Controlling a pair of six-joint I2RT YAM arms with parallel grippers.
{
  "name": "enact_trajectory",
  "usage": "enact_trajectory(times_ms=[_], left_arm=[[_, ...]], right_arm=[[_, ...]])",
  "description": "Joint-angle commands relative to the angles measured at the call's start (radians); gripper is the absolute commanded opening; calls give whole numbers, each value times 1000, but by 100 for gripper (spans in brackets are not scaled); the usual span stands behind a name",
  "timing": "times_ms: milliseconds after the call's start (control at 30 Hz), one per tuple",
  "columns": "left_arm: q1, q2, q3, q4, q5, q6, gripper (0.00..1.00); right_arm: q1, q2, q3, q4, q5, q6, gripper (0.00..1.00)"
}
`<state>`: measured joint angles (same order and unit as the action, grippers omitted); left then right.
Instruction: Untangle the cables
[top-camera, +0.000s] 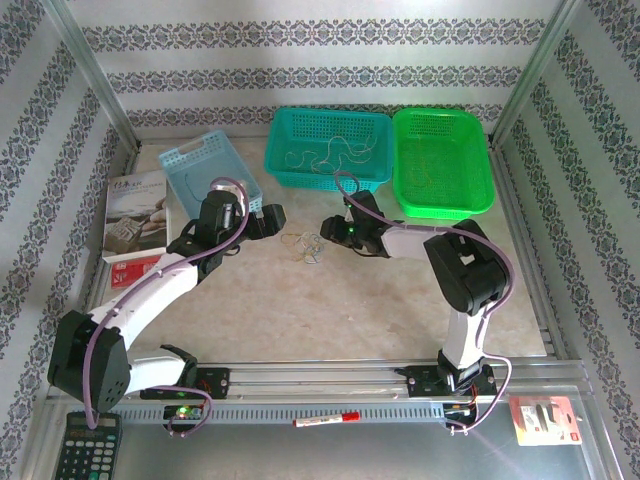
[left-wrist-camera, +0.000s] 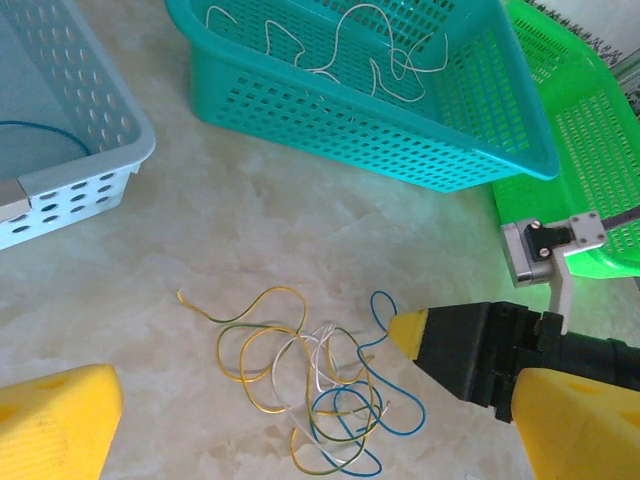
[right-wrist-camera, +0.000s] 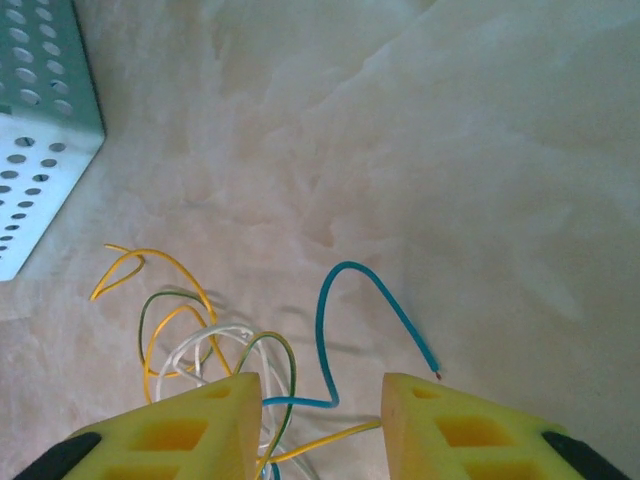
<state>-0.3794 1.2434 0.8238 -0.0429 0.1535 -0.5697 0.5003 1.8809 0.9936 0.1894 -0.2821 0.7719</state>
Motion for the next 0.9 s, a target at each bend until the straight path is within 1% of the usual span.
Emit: enact_trajectory(times_ms=[0,133,267,433,600,733,867], left_arm=[[4,4,26,43,12,-15,100],[4,4,29,43,20,-15,100],[3,5,37,47,47,-29,100],[-2,4,51,78,90,-61,100],[-15,7,68,120,131,-118,100],[-41,23,72,187,155,-212,100],[-80,53,78,271,162,-312,100]], right_arm=[[7,22,35,24,-16,-5,28],[-5,3,36,26,-41,-54,1],[-32,-72,11,33,-92,-145,0],[-70,-197,-34,58,-239,-277,0],[-119,-288,-89,75,-365,-363,0],[-173,-342,-155,161,-467,-363,0],[-206,-384,-194,210,-528,-357,0]])
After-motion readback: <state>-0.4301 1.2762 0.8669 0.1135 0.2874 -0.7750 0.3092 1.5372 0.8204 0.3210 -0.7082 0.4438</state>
